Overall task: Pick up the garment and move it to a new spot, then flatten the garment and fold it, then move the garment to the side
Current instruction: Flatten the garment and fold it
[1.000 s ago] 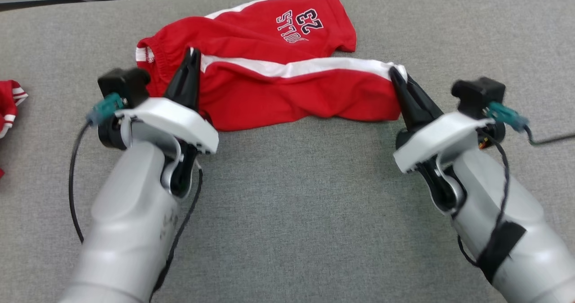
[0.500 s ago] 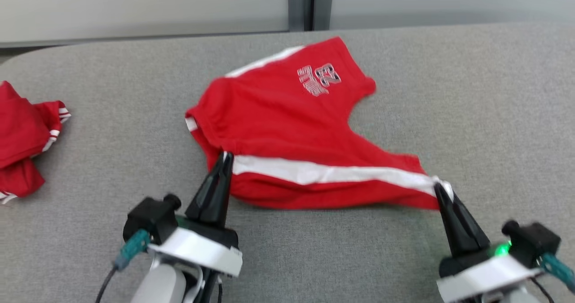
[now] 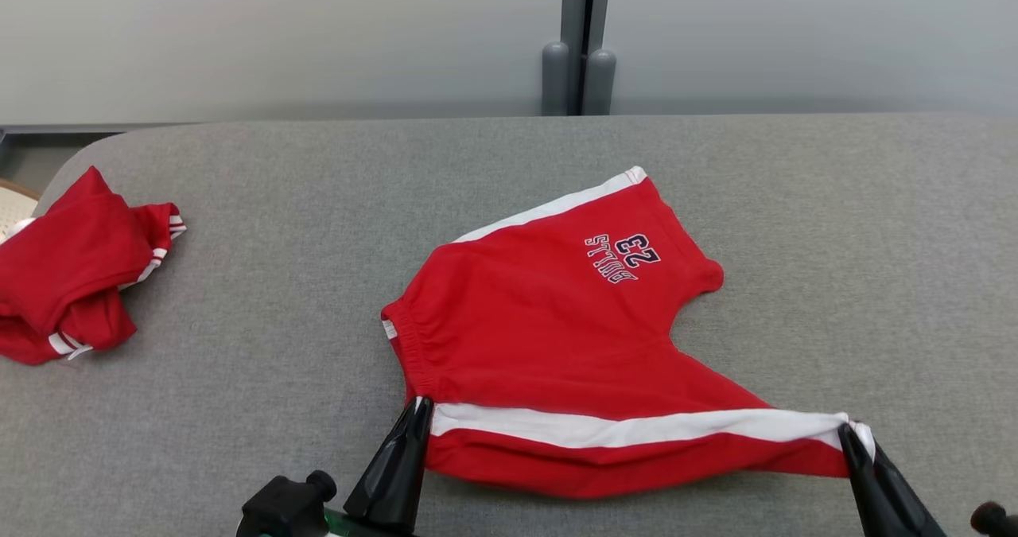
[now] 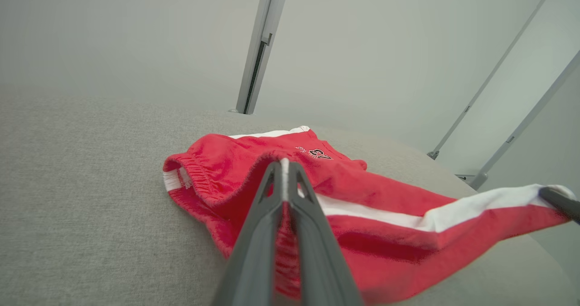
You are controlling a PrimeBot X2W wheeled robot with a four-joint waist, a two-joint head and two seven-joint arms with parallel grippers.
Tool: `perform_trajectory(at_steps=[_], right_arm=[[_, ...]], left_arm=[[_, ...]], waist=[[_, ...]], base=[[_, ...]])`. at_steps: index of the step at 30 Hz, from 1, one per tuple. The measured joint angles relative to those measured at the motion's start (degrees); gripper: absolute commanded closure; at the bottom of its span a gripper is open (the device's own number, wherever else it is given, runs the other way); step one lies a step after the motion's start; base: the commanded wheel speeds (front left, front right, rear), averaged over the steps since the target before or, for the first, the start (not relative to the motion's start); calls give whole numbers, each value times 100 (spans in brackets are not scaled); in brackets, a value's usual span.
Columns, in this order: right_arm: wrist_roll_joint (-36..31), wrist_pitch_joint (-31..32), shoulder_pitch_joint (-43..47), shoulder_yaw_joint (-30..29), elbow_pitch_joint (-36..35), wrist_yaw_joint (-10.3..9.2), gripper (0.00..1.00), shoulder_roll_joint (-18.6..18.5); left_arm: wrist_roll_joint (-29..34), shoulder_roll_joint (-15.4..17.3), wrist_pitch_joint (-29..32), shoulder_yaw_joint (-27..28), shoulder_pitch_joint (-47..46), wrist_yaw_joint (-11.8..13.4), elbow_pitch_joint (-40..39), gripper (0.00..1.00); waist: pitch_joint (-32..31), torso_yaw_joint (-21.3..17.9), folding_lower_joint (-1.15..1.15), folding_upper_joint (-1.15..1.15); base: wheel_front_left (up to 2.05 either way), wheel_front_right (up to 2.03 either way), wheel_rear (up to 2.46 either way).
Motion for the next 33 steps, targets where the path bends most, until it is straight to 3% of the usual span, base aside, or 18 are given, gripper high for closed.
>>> perform_trajectory(at_steps=[4,9,12,17,23,31,32,33], right_arm=[[83,167,-481,-54,135,0,100,-271],[300,265,-1749,-2,793,1,100,-716],[455,419,-2959,360,1419,-1,100,-1160],[675,595,-4395,917,2272,0,100,-1533],[972,634,-5792,1707,3371,0,100,-1730],[1313,376,-6804,2603,4598,0,100,-1795],[1338,324,-6858,2705,4711,0,70,-1782],[1400,267,-6897,2777,4823,0,45,-1779]], left_arm=[[-268,-13,96,10,-162,89,20,100],[-769,-26,70,31,-767,177,200,100],[-1257,-38,-4,-190,-1603,226,516,100],[-1688,-40,-99,-553,-2496,301,925,100],[-2008,-41,-132,-728,-3149,333,1255,100],[-2243,-33,-138,-922,-3433,378,1602,100],[-2331,-37,-138,-987,-3440,367,1694,100],[-2372,-34,-140,-1088,-3466,352,1819,87]], waist=[[191,108,0,0],[580,204,0,0],[1039,341,0,0],[1601,562,0,0],[2009,927,0,0],[2166,1283,0,0],[2164,1288,0,0],[2157,1289,0,0]], base=[[0,0,0],[0,0,0],[0,0,0],[0,0,0],[0,0,0],[0,0,0],[0,0,0],[0,0,0]])
